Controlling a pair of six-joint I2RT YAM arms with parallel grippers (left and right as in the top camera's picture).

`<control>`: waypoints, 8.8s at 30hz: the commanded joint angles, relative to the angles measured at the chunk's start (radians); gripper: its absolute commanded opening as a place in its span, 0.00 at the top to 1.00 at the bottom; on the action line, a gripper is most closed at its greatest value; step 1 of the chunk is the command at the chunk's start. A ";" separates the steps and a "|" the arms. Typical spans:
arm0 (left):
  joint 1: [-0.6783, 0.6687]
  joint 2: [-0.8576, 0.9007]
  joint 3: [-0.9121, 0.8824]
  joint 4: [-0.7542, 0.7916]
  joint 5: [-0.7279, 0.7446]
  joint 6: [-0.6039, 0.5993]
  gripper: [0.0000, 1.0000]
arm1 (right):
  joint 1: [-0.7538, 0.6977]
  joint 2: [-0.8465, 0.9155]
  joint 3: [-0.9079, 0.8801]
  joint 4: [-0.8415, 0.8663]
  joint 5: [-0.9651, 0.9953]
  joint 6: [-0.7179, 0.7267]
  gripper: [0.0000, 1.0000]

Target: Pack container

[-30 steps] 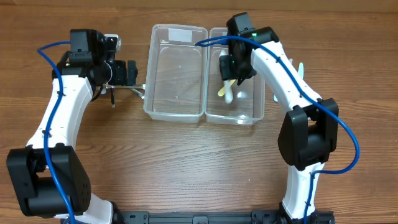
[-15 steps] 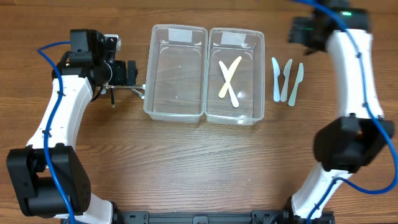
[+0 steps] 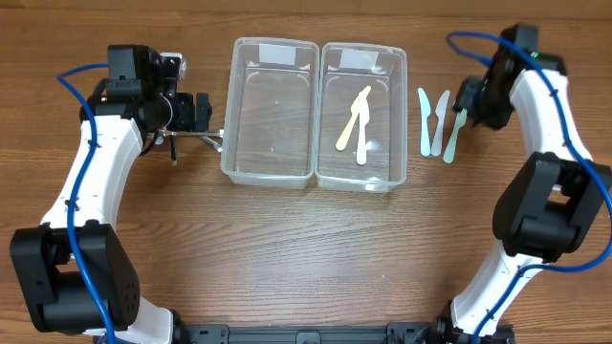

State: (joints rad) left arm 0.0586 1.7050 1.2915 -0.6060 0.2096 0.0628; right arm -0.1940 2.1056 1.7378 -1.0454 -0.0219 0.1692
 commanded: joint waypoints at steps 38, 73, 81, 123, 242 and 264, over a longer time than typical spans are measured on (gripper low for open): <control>-0.005 0.008 0.028 0.001 0.016 0.020 0.00 | 0.002 0.066 -0.245 0.219 0.048 0.093 0.96; -0.005 0.008 0.028 0.001 0.016 0.020 0.00 | 0.017 0.057 -0.093 0.069 0.016 -0.099 0.53; -0.005 0.008 0.028 0.001 0.016 0.020 0.00 | 0.017 0.057 -0.146 0.142 -0.018 -0.098 0.54; -0.005 0.008 0.028 0.001 0.016 0.020 0.00 | 0.011 0.053 -0.130 0.056 0.064 -0.065 0.76; -0.005 0.008 0.028 0.001 0.016 0.020 0.00 | 0.055 0.030 -0.087 -0.044 0.051 -0.039 0.96; -0.005 0.008 0.028 0.001 0.016 0.020 0.00 | 0.202 -0.301 -0.022 -0.043 -0.019 -0.088 0.96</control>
State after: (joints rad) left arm 0.0586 1.7050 1.2915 -0.6060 0.2100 0.0628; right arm -0.0528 1.8580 1.6833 -1.0863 -0.0105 0.0975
